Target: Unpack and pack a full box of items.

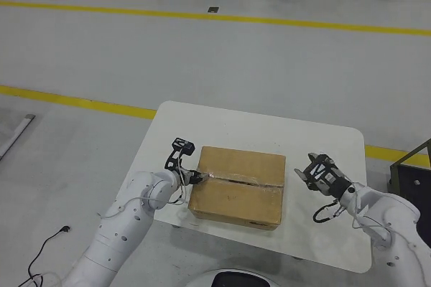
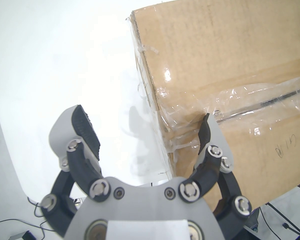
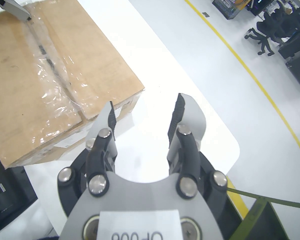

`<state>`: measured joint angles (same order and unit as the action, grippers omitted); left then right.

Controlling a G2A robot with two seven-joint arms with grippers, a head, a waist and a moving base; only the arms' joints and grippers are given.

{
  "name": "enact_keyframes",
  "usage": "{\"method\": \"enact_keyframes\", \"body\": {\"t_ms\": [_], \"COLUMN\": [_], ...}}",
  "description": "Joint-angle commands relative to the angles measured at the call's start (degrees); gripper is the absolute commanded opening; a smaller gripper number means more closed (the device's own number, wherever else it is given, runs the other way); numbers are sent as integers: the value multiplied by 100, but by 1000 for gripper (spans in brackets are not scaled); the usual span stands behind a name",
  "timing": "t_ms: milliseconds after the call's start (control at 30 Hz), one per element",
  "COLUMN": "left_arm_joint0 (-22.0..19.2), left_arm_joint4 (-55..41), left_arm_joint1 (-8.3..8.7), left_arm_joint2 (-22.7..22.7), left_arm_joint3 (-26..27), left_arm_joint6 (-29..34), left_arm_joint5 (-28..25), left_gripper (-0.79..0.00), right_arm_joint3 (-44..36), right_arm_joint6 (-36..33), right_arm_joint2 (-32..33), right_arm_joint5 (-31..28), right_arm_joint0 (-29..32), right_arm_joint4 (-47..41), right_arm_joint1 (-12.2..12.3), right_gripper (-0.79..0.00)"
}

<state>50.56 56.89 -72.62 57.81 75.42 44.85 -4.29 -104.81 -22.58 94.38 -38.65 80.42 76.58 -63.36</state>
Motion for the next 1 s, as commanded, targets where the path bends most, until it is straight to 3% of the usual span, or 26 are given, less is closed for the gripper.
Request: {"method": "enact_keyframes", "body": {"t_ms": [0,167,367,567,767,967], "left_arm_joint0": [11,34,54,73,111,142], "left_arm_joint4": [6,37,54,85,95,114], "left_arm_joint1": [-1,-4,-12,-17,-18,-18], "left_arm_joint2": [8,21,39,54,92,120], "left_arm_joint3": [6,25,31,41,73,95], "left_arm_joint6": [10,18,7,-5,-9,6], "left_arm_joint5": [-1,1,22,10,8,-3], "left_gripper": [0,0,0,0,0,0], "right_arm_joint3": [25,434,1276,1994,2415,2507], "right_arm_joint6": [177,454,568,343,-35,-90], "right_arm_joint2": [-81,-746,-1764,-2510,-2878,-2818], "right_arm_joint5": [-203,-461,-259,-17,315,393], "right_arm_joint0": [-2,-305,-983,-1588,-1853,-1851], "right_arm_joint4": [-236,-826,-1376,-1383,-1150,-1115], "right_arm_joint1": [1,-54,-204,-336,-399,-376], "right_gripper": [-785,-785,-785,-785,-785,-785]}}
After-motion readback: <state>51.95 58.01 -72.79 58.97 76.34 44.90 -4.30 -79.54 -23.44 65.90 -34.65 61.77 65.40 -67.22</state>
